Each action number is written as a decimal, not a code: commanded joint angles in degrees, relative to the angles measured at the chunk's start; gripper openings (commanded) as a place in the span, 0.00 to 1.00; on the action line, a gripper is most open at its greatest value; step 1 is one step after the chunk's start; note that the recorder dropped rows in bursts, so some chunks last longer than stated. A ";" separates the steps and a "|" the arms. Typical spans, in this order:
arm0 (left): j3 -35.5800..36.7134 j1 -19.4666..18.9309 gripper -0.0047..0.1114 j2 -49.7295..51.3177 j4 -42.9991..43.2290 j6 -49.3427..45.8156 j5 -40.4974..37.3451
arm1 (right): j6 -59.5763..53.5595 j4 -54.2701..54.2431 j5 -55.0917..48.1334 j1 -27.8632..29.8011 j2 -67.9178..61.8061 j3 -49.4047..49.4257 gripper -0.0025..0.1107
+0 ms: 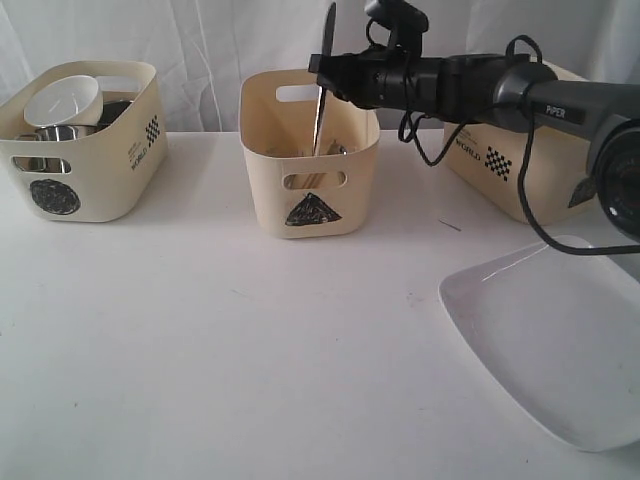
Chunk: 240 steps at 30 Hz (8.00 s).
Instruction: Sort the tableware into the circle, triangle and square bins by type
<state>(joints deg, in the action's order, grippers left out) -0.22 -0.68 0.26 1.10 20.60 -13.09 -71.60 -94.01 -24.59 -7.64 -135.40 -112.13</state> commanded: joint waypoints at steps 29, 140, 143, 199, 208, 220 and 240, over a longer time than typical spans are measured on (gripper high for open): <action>0.22 0.24 0.04 -0.26 -0.30 -0.02 0.26 | 63.36 75.99 -36.47 1.74 22.65 -0.15 0.02; 0.22 0.24 0.04 -0.26 -0.30 -0.02 0.26 | 7.33 40.10 -45.37 47.00 17.90 52.84 0.02; 0.22 0.24 0.04 -0.26 -0.30 -0.02 0.26 | 7.33 39.24 -45.37 47.00 18.40 52.84 0.02; 0.22 0.24 0.04 -0.26 -0.30 -0.02 0.26 | 12.80 3.83 -11.61 45.95 25.42 19.29 0.02; 0.22 0.24 0.04 -0.26 -0.30 -0.02 0.26 | -17.41 3.87 -6.17 39.89 22.26 18.94 0.02; 0.22 0.24 0.04 -0.26 -0.30 -0.02 0.26 | -23.99 6.57 1.29 36.20 22.00 18.94 0.02; 0.22 0.24 0.04 -0.26 -0.30 -0.02 0.26 | -5.04 17.22 0.03 33.61 22.52 18.94 0.42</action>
<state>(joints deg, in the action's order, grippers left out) -0.22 -0.68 0.26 1.10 20.60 -13.09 -78.39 -76.77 -23.71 26.05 -113.89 -92.96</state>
